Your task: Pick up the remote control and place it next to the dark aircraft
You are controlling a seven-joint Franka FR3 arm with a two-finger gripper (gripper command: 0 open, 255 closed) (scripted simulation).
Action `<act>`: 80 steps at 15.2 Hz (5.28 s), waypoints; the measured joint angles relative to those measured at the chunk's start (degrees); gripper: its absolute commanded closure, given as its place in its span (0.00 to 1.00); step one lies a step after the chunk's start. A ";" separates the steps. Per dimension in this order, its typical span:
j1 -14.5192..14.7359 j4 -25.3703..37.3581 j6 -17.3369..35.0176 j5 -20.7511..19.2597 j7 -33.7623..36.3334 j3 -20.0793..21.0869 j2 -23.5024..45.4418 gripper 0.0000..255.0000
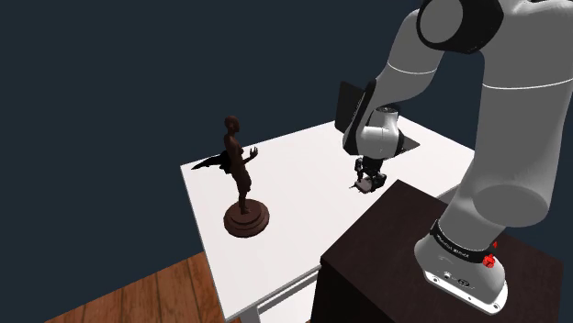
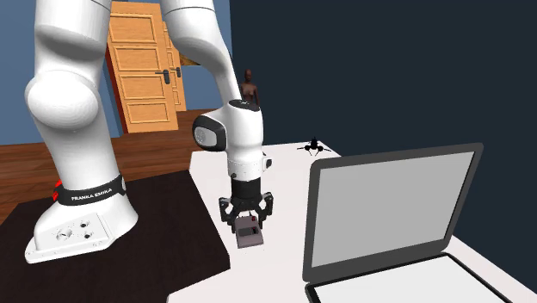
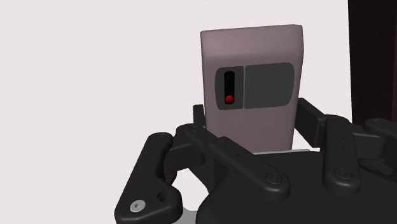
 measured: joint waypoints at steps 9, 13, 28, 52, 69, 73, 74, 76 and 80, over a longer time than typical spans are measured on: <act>8.73 -2.59 -2.96 -11.12 8.48 -11.27 -5.67 1.00; 16.45 -4.26 -5.38 -23.75 17.69 -22.13 -10.96 1.00; 11.81 -4.13 -22.87 -67.01 48.59 -26.48 -34.88 1.00; 28.82 14.16 -30.77 -46.25 57.66 -15.11 -21.59 1.00; 31.86 47.61 -41.30 -27.83 60.41 -5.51 5.83 1.00; 31.23 48.16 -39.76 -26.46 59.80 -4.65 8.20 1.00; 31.10 48.32 -39.30 -26.09 59.70 -4.39 8.88 1.00; 30.89 47.93 -38.18 -25.51 59.34 -4.01 9.70 1.00; 30.28 47.83 -36.03 -24.16 58.62 -3.06 11.92 1.00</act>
